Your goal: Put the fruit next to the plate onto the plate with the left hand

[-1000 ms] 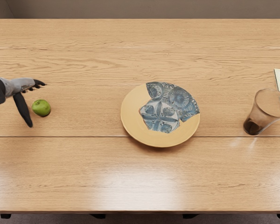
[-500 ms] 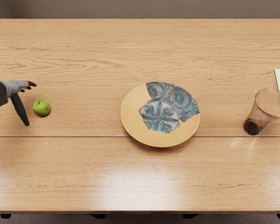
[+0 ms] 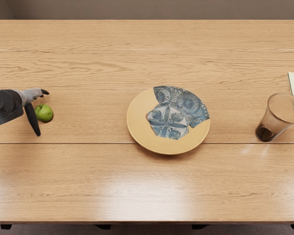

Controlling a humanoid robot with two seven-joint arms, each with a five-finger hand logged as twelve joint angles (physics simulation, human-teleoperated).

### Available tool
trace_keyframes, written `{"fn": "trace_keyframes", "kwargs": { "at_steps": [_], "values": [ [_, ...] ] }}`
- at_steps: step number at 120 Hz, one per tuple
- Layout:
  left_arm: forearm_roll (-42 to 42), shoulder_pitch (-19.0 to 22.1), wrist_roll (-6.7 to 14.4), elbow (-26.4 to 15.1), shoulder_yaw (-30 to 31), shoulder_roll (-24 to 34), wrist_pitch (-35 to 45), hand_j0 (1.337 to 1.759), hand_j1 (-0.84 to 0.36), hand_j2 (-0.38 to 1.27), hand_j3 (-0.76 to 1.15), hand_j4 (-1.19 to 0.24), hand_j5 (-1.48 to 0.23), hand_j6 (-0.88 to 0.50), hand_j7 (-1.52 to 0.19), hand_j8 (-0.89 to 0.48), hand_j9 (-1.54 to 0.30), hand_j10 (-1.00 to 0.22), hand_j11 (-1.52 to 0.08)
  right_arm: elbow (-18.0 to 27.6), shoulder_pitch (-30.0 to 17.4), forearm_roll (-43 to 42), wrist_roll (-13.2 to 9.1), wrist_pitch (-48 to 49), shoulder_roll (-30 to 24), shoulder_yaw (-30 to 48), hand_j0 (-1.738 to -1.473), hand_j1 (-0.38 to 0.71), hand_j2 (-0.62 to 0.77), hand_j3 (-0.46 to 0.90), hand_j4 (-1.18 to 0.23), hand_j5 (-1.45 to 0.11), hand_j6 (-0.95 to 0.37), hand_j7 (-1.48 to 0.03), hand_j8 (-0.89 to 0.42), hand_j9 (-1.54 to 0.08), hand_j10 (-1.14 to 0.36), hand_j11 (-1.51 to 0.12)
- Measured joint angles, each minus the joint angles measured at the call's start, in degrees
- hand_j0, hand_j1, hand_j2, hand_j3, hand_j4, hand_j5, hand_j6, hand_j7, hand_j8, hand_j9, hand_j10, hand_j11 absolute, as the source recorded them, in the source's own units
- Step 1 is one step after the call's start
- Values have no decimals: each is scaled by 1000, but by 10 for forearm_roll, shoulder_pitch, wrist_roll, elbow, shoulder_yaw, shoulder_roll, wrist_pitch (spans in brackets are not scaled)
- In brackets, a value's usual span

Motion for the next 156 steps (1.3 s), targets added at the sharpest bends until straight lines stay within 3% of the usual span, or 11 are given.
{"fn": "trace_keyframes", "kwargs": {
  "at_steps": [30, 78, 156],
  "values": [
    [0, -3, 1, -4, 5, 0, -1, 1658, 169, 33, 0, -159, -197, -138, -176, -143, -181, -156, -198, 0, 0, -1, 0, 0, 0, 0, -1658, -349, 0, 0, 0, 0, 0, 0, 0, 0, 0, 0],
    [-1, -3, 0, -45, 3, 24, -1, 1658, 9, 60, 0, -291, -372, -289, -369, -288, -368, -290, -371, 0, 1, -1, 0, 0, 0, 0, -1658, -349, 0, 0, 0, 0, 0, 0, 0, 0, 0, 0],
    [-8, -1, 0, -49, 4, 28, -8, 1657, -277, 92, 0, -547, -686, -498, -696, -478, -701, -538, -701, 0, 3, 0, 0, 0, 0, 0, -1658, -349, 0, 0, 0, 0, 0, 0, 0, 0, 0, 0]
  ]
}}
